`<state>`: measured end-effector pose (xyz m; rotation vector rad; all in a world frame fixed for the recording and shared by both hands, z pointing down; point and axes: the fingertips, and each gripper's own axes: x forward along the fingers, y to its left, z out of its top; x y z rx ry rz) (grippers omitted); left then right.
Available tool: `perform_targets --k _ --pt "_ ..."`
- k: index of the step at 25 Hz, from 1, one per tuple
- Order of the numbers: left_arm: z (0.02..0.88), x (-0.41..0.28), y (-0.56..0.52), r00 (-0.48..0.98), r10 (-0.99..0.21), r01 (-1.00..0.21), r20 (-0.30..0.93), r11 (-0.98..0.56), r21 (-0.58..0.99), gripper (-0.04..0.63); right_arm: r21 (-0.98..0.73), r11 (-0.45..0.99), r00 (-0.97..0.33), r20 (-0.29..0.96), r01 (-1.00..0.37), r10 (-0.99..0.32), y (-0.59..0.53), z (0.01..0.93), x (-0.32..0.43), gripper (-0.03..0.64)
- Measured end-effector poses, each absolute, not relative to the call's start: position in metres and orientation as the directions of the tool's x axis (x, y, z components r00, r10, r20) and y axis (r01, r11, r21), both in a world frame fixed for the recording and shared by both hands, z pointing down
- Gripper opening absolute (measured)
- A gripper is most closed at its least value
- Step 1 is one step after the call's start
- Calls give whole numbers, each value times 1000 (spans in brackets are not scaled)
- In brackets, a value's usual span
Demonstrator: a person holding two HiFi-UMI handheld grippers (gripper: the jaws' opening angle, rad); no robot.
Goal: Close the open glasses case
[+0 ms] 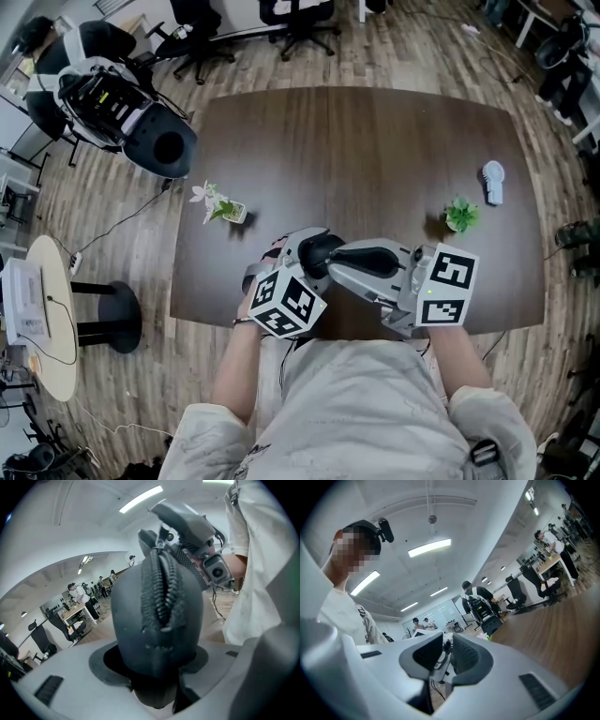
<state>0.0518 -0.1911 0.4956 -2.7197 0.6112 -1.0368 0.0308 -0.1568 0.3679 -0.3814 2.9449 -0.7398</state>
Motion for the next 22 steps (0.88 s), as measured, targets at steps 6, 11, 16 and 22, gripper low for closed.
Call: perform_targets --k 6,11,16,22 --pt "464 62 -173 807 -333 -277 488 -943 -187 255 -209 956 -977 -11 -206 -213 -144 354 42 255" --pt "437 75 -153 888 -222 -187 402 -974 -125 255 -130 974 -983 24 -184 -182 -139 357 41 290" --pt "433 85 -138 907 -136 -114 398 -990 -80 256 -69 983 -981 101 -173 -165 -133 370 34 272" --pt "439 87 -134 902 -128 -103 411 -991 -83 259 -13 986 -980 107 -168 -166 -127 372 34 258"
